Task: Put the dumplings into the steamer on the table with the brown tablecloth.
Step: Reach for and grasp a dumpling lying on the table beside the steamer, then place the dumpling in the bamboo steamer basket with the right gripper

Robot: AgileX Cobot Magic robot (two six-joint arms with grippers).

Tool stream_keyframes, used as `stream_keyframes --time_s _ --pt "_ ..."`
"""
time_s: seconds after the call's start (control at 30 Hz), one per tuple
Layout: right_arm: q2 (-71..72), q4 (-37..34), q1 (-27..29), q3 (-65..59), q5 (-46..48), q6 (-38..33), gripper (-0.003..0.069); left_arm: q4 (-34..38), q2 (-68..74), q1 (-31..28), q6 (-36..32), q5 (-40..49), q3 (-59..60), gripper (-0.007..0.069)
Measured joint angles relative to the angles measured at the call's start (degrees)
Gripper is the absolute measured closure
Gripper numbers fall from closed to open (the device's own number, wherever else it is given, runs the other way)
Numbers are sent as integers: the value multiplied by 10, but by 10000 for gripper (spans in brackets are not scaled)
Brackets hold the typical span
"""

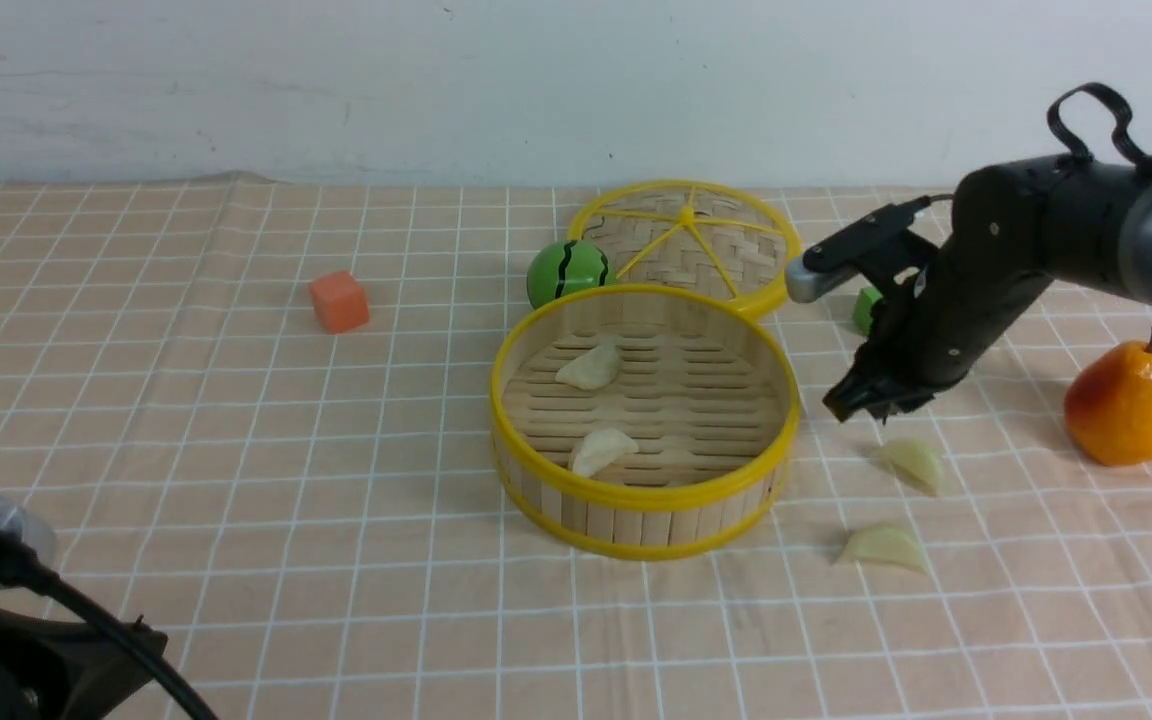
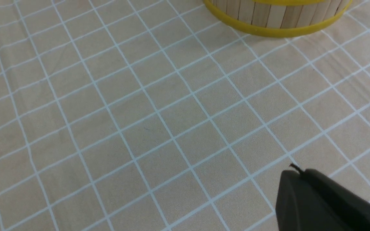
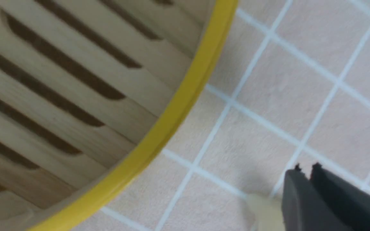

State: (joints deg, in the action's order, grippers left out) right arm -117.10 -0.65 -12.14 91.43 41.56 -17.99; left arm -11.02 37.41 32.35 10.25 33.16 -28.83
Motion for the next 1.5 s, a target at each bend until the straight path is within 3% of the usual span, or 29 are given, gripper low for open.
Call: stream_keyframes --time_s 0.17,0.33,0.37,0.47,0.5,0.6,0.7,0.77,0.9,1.07,1.2,1.33,1.5 --pt "4 0 0 10 1 12 676 0 0 0 0 0 0 638" --pt "4 6 0 10 24 73 636 0 0 0 0 0 0 638" --pt "2 11 0 10 37 84 569 0 0 0 0 0 0 638" --pt "-6 21 0 11 51 87 477 0 0 0 0 0 0 638" --pt "-16 26 0 11 63 89 391 0 0 0 0 0 0 638" --pt "-34 27 0 11 79 89 280 0 0 0 0 0 0 638" --pt "-49 27 1 11 87 89 242 0 0 0 0 0 0 638" --pt "-54 23 1 12 96 89 268 0 0 0 0 0 0 638" --pt "-53 23 1 16 119 75 421 0 0 0 0 0 0 638" --pt "-34 10 1 52 155 66 417 0 0 0 0 0 0 636" --pt "-12 -57 -5 94 138 66 417 0 0 0 0 -1 0 634" --pt "-12 -186 -37 113 29 1 417 0 0 0 0 -9 0 630" --pt "-77 -237 -69 114 -75 -90 417 0 0 0 0 -10 0 627"
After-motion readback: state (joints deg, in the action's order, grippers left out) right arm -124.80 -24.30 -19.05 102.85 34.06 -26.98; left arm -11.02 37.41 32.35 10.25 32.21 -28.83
